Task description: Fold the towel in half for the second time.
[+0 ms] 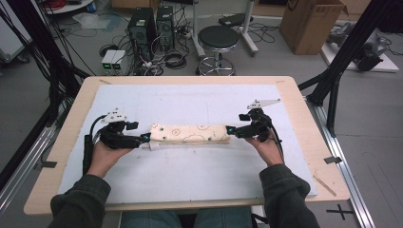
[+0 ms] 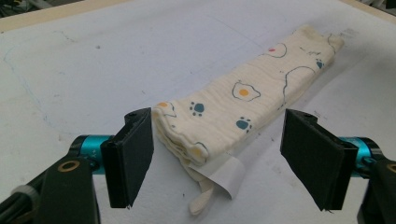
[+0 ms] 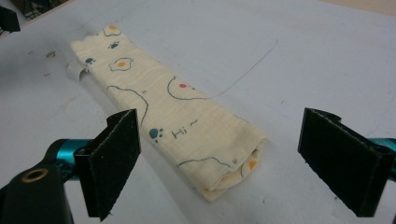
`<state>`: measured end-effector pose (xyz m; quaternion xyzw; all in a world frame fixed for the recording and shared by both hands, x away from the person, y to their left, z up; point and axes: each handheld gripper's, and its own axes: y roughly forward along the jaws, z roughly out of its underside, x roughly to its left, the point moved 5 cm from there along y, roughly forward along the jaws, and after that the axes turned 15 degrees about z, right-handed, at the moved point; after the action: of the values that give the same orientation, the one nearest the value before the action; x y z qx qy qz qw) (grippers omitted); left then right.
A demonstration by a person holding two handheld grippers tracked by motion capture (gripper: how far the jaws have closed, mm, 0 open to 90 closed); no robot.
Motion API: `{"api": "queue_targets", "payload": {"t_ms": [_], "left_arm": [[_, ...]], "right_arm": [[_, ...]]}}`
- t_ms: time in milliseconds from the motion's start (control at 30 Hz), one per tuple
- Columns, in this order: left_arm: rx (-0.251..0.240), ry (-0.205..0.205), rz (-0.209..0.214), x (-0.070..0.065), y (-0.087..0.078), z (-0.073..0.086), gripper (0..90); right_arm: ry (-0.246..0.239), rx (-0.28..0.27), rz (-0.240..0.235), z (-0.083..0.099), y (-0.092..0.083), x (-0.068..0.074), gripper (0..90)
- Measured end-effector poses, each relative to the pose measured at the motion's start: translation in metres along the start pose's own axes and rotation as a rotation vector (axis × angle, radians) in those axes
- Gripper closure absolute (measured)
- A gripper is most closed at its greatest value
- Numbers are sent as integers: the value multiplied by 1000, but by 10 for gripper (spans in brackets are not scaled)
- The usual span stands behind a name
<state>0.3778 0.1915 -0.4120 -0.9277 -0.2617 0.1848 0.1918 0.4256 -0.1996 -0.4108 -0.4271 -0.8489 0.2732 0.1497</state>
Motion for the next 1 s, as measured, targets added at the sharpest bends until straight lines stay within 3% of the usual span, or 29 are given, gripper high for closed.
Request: {"api": "queue_targets", "payload": {"t_ms": [433, 1000], "left_arm": [[2, 35, 1, -11, -10, 10, 263], [-9, 29, 1, -20, -20, 24, 263]], "right_arm": [[-14, -12, 3, 5, -11, 3, 123], [-24, -11, 8, 22, -23, 7, 123]]}}
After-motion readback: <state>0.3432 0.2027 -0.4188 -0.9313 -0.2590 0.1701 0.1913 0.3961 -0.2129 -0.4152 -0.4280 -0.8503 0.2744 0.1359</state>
